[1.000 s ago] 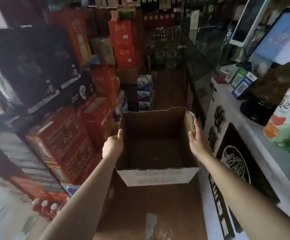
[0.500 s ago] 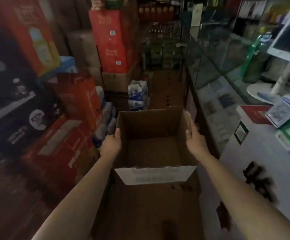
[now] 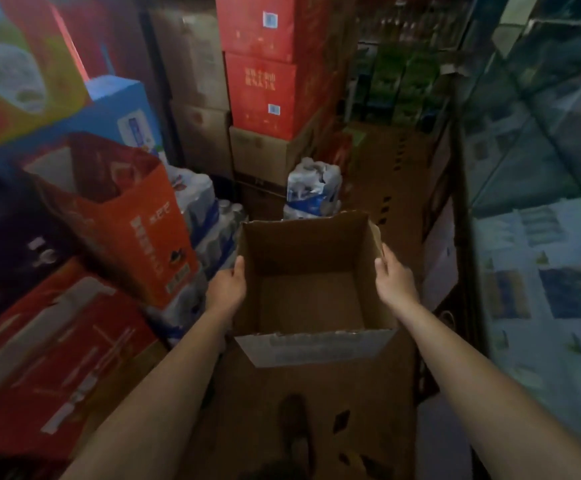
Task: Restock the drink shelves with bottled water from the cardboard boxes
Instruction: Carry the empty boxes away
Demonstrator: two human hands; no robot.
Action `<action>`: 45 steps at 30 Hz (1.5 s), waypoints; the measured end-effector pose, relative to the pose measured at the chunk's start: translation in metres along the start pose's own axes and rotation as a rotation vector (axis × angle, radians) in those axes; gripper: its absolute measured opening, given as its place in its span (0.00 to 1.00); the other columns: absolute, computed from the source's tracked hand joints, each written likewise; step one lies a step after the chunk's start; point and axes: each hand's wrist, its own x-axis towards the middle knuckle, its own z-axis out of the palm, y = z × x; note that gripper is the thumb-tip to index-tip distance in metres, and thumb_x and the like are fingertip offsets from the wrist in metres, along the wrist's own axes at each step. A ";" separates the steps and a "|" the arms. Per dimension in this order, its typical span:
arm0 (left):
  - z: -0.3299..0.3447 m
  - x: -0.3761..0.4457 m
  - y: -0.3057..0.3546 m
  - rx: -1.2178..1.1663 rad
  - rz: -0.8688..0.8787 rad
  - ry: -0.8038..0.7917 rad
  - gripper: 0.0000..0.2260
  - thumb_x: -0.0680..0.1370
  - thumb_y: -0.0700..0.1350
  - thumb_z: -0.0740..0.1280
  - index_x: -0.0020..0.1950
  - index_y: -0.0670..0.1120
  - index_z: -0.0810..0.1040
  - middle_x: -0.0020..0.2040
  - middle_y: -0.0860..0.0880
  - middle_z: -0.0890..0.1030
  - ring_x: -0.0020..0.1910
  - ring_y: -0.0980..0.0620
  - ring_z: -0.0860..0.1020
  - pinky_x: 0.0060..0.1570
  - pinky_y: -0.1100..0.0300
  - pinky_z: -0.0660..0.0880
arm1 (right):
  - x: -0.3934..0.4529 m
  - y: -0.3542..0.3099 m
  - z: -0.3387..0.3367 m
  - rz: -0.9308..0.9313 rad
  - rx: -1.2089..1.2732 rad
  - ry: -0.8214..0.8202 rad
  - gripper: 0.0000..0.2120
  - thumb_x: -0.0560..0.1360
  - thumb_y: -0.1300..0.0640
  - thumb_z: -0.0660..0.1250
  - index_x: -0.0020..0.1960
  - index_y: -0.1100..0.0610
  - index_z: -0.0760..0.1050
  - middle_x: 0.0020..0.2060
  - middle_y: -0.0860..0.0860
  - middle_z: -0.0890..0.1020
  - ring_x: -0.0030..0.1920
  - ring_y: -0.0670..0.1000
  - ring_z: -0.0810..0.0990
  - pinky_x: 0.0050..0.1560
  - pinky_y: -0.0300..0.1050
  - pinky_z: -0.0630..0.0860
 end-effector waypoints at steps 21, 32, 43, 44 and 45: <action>0.179 0.292 0.022 -0.282 -0.582 0.104 0.22 0.83 0.53 0.51 0.58 0.38 0.76 0.57 0.35 0.78 0.57 0.38 0.76 0.57 0.49 0.71 | 0.455 -0.052 0.183 -0.210 -0.336 -0.567 0.18 0.82 0.58 0.56 0.72 0.56 0.67 0.60 0.58 0.77 0.58 0.57 0.76 0.54 0.48 0.72; 0.295 0.362 -0.027 -0.316 -0.912 0.147 0.21 0.83 0.52 0.51 0.63 0.40 0.74 0.60 0.37 0.77 0.58 0.38 0.76 0.56 0.53 0.71 | 0.583 -0.012 0.330 -0.345 -0.519 -0.777 0.16 0.81 0.62 0.57 0.68 0.61 0.71 0.55 0.62 0.79 0.57 0.62 0.77 0.53 0.48 0.71; 0.379 0.457 -0.134 -0.437 -1.015 0.199 0.21 0.83 0.53 0.53 0.65 0.40 0.73 0.62 0.39 0.77 0.62 0.39 0.75 0.61 0.52 0.72 | 0.643 0.065 0.480 -0.336 -0.528 -0.829 0.20 0.82 0.63 0.52 0.73 0.58 0.67 0.60 0.59 0.78 0.59 0.60 0.75 0.56 0.42 0.68; 0.388 0.464 -0.143 -0.462 -1.049 0.193 0.21 0.83 0.53 0.53 0.66 0.40 0.73 0.63 0.40 0.76 0.63 0.40 0.74 0.60 0.54 0.71 | 0.645 0.071 0.492 -0.370 -0.545 -0.810 0.19 0.81 0.64 0.53 0.70 0.60 0.69 0.57 0.60 0.78 0.57 0.60 0.76 0.56 0.42 0.69; 0.395 0.470 -0.151 -0.465 -1.057 0.197 0.21 0.83 0.52 0.53 0.65 0.39 0.73 0.62 0.39 0.76 0.63 0.39 0.74 0.57 0.55 0.71 | 0.648 0.079 0.504 -0.413 -0.563 -0.789 0.17 0.81 0.66 0.53 0.66 0.63 0.72 0.53 0.60 0.79 0.53 0.61 0.77 0.54 0.43 0.71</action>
